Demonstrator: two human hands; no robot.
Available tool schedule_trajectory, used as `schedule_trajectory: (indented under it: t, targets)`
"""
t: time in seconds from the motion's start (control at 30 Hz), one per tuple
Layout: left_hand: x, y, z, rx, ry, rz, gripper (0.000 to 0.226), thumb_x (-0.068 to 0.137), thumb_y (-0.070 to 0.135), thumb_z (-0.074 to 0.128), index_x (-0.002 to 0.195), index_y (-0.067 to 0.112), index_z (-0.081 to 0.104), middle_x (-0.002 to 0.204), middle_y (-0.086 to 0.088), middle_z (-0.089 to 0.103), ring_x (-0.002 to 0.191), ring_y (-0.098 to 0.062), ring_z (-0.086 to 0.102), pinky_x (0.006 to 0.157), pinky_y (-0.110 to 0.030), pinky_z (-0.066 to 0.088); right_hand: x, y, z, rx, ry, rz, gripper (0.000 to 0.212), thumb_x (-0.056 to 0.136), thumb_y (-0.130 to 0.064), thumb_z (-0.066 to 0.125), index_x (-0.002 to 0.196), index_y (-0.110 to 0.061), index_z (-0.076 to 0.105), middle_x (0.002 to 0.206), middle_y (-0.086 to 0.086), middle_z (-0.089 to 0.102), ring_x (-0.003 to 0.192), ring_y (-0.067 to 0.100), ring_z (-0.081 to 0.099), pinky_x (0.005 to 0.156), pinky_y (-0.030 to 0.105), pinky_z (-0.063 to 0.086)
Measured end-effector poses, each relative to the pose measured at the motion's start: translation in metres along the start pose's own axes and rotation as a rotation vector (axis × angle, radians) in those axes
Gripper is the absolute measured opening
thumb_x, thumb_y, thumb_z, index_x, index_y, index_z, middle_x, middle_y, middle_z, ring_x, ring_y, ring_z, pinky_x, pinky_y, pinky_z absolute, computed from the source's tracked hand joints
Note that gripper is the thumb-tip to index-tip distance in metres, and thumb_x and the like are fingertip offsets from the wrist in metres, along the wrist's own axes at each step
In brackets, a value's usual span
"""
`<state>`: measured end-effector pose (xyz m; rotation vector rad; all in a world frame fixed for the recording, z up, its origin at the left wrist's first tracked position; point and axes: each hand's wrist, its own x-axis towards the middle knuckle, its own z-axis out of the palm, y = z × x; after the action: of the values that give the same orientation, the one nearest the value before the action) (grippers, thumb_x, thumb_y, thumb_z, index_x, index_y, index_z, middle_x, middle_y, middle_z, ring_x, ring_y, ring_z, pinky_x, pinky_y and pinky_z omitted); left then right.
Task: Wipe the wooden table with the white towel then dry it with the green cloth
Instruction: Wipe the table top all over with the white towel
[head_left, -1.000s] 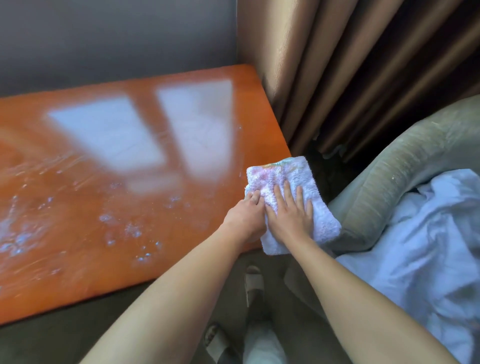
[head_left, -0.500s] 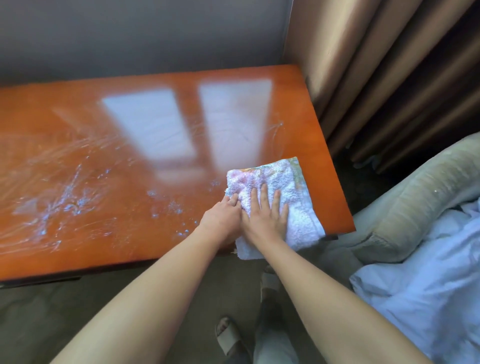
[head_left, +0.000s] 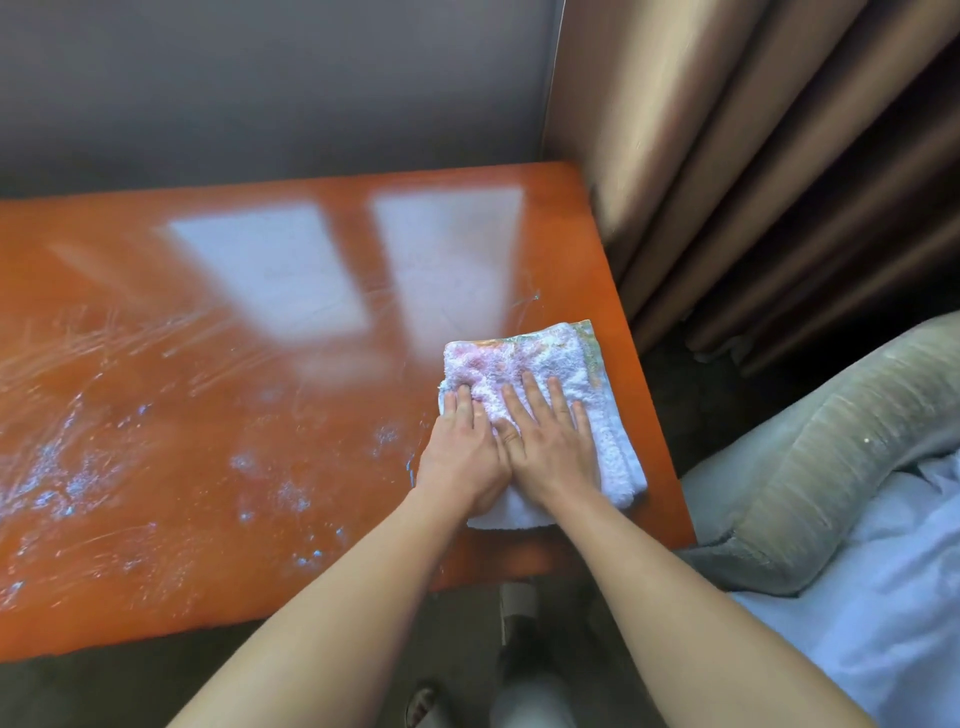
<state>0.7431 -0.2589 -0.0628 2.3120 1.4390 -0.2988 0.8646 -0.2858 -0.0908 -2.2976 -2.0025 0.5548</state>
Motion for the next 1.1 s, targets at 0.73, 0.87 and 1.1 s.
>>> schedule_trajectory:
  t: [0.73,0.87,1.1]
  targets:
    - [0.170,-0.020,-0.042,-0.165,0.252,-0.198,0.058,0.098,0.033,0.009,0.152,0.011,0.007,0.160,-0.010,0.005,0.147,-0.026,0.005,0.117,-0.039,0.006,0.187,0.017,-0.051,-0.004,0.028,0.015,0.075,0.084,-0.066,-0.006,0.153,-0.043,0.012,0.164,-0.010,0.000,0.150,0.019,-0.008,0.119,0.048,-0.006]
    - [0.143,-0.025,-0.040,-0.143,0.197,-0.195,0.056,0.102,0.029,0.020,0.152,0.016,-0.001,0.160,-0.005,-0.006,0.147,-0.023,-0.004,0.117,-0.038,0.001,0.165,0.008,-0.043,0.000,-0.017,0.000,0.067,0.090,-0.061,0.003,0.154,-0.041,0.005,0.163,-0.012,-0.004,0.149,0.017,-0.012,0.119,0.046,-0.008]
    - [0.053,-0.038,-0.006,-0.165,0.182,-0.226,0.056,0.102,0.028,0.022,0.152,0.016,0.001,0.160,-0.005,-0.006,0.147,-0.023,-0.002,0.117,-0.037,0.002,0.081,-0.028,-0.013,0.011,-0.043,-0.030,0.074,0.083,-0.063,-0.007,0.153,-0.041,0.002,0.163,-0.013,-0.008,0.149,0.016,-0.015,0.119,0.045,-0.008]
